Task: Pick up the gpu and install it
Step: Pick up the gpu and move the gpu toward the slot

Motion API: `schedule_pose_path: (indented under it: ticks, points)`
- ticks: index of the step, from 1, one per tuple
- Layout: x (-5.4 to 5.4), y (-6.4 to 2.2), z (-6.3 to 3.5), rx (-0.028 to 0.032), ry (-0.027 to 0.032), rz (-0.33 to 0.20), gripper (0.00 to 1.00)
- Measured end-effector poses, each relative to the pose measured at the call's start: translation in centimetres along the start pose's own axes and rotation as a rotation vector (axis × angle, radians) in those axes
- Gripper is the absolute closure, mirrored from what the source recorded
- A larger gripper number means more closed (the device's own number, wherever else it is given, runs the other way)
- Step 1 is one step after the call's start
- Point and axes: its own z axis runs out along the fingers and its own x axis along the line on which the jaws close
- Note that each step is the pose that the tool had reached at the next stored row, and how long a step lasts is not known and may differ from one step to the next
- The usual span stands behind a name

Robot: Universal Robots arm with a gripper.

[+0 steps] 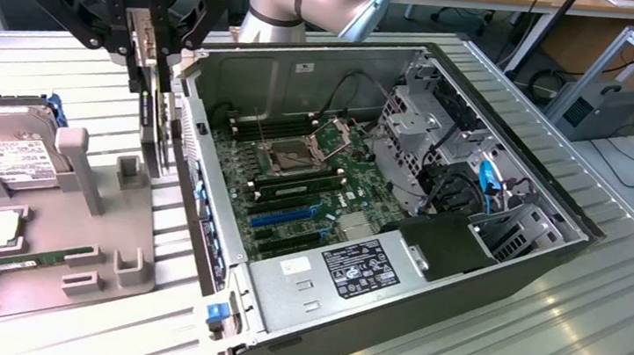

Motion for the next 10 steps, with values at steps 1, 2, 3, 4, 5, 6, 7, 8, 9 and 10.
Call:
schedule_pose_path:
  ticks: [1,2,3,4,5,6,7,8,9,10]
  points:
    - [-0.05,0.0,0.02,0.0002,0.0,0.0,0.73]
    - [-0.1,0.01,0.04,0.0004,-0.0001,0.0,0.73]
    - [-0.15,0.01,0.05,0.0007,0.0,0.0,0.73]
    - [-0.21,0.01,0.07,0.001,0.0,0.0,0.73]
    - [-0.27,0.02,0.1,0.0012,0.0,0.0,0.73]
    - [-0.33,0.03,0.12,0.0014,-0.0001,0.0,0.73]
    - [-0.39,0.03,0.13,0.0017,0.0,0.0,0.73]
    - [-0.48,0.04,0.17,0.0021,-0.0001,0.0,0.73]
    - [-0.53,0.04,0.18,0.0023,-0.0001,0.0,0.73]
    - [-0.63,0.05,0.22,0.0027,-0.0002,0.0,0.73]
